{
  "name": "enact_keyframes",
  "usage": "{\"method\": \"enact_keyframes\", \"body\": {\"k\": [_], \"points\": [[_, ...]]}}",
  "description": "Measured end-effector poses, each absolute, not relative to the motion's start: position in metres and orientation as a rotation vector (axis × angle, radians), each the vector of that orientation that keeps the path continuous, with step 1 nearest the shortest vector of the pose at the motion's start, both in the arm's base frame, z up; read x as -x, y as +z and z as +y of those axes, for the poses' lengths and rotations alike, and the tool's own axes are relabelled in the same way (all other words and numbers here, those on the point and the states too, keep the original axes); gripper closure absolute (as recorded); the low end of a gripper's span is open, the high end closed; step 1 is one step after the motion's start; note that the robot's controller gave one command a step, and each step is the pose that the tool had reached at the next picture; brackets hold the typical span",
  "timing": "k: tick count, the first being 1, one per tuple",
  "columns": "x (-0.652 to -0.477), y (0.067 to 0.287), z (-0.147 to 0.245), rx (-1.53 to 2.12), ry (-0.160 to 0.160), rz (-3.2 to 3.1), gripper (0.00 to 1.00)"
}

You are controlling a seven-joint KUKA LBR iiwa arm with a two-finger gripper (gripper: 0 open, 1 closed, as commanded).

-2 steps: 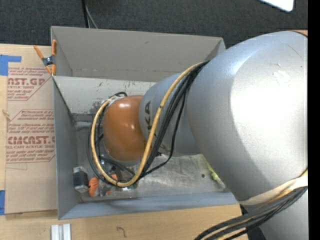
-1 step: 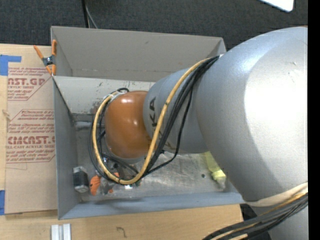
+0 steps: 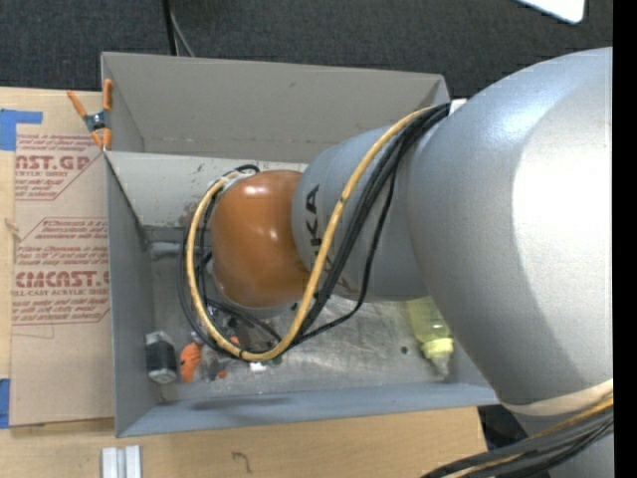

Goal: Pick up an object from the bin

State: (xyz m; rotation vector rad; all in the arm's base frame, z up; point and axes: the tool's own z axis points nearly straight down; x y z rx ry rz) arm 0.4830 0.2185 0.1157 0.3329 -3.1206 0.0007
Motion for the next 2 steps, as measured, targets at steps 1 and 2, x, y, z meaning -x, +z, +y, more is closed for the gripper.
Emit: {"method": "enact_keyframes", "body": {"k": [1, 2], "points": [[-0.4835, 0.1316, 0.2188, -0.334, -0.002, -3.126, 1.00], [-0.4837, 0.1388, 0.2191, -0.334, -0.002, -3.127, 1.00]]}}
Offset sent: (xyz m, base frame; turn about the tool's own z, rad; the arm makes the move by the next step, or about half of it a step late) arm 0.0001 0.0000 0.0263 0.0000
